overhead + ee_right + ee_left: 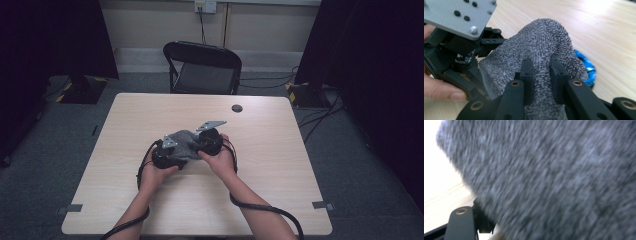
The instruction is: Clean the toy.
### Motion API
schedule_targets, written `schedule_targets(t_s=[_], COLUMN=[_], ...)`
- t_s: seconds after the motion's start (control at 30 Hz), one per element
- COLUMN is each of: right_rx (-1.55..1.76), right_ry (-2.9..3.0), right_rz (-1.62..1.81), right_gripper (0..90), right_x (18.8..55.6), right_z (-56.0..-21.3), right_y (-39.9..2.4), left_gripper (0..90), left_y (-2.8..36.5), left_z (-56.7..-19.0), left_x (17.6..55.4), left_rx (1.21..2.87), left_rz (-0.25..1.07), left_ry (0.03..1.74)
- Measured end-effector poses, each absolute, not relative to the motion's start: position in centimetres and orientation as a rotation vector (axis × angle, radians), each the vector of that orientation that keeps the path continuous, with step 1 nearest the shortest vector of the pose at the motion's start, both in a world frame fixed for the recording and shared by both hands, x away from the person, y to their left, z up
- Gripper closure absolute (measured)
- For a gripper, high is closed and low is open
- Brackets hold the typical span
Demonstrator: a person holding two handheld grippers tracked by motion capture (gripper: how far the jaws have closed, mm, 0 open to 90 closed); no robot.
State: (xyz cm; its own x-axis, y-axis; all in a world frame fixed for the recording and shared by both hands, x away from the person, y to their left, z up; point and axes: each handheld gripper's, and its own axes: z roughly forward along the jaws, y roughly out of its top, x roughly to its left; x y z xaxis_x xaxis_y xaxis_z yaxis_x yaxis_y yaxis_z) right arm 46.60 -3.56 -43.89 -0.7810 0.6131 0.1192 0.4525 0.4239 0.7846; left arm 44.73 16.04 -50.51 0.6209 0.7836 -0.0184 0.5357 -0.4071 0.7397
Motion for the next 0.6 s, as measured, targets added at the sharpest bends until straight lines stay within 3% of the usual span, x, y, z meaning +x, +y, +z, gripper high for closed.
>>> schedule_targets(t_s=[0.6], right_rx=[0.975], right_ry=[2.498], right_rz=[1.196], right_gripper=[75.2], right_x=[47.8], right_z=[-46.1], right_y=[-3.0], left_gripper=[24.3], left_y=[16.1], left_z=[-50.5], left_x=[44.7], left_rx=[2.112], left_rz=[0.434], left_ry=[1.029])
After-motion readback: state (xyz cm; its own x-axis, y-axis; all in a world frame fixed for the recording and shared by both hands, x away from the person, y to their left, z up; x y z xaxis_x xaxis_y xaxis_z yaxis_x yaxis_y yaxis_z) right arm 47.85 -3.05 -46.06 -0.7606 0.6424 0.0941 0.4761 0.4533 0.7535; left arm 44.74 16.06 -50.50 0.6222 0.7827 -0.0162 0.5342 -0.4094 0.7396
